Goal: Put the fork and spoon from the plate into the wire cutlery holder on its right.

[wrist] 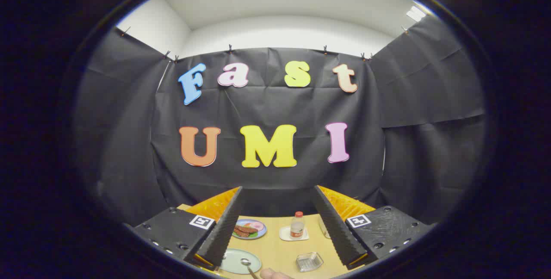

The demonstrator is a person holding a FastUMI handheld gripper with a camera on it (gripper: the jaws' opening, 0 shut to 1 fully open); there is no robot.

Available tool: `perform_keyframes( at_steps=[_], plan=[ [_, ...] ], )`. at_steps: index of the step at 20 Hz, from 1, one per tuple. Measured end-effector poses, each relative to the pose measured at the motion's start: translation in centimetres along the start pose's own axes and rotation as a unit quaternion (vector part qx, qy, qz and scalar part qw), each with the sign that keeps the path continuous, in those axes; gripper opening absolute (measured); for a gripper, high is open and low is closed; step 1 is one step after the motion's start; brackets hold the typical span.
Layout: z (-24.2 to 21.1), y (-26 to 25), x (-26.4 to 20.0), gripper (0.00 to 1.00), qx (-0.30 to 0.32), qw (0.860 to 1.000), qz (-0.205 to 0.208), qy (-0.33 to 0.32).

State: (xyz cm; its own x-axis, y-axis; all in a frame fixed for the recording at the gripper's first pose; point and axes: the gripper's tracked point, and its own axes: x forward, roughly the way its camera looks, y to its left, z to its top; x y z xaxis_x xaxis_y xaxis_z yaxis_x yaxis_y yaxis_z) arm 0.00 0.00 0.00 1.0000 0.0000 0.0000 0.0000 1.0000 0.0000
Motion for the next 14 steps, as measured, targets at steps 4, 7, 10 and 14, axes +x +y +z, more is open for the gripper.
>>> perform_keyframes(
  at_steps=[4, 7, 10, 14],
  plan=[
    [0.1, 0.6, 0.1, 0.96, 0.001, 1.000, 0.006, 0.002],
    [0.2, 0.5, 0.0, 0.96, 0.001, 1.000, 0.005, 0.002],
    [0.1, 0.1, -0.1, 0.96, 0.002, 1.000, 0.002, 0.003],
    [-1.0, 0.1, 0.3, 0.96, 0.000, 1.000, 0.002, 0.012]
  ],
)
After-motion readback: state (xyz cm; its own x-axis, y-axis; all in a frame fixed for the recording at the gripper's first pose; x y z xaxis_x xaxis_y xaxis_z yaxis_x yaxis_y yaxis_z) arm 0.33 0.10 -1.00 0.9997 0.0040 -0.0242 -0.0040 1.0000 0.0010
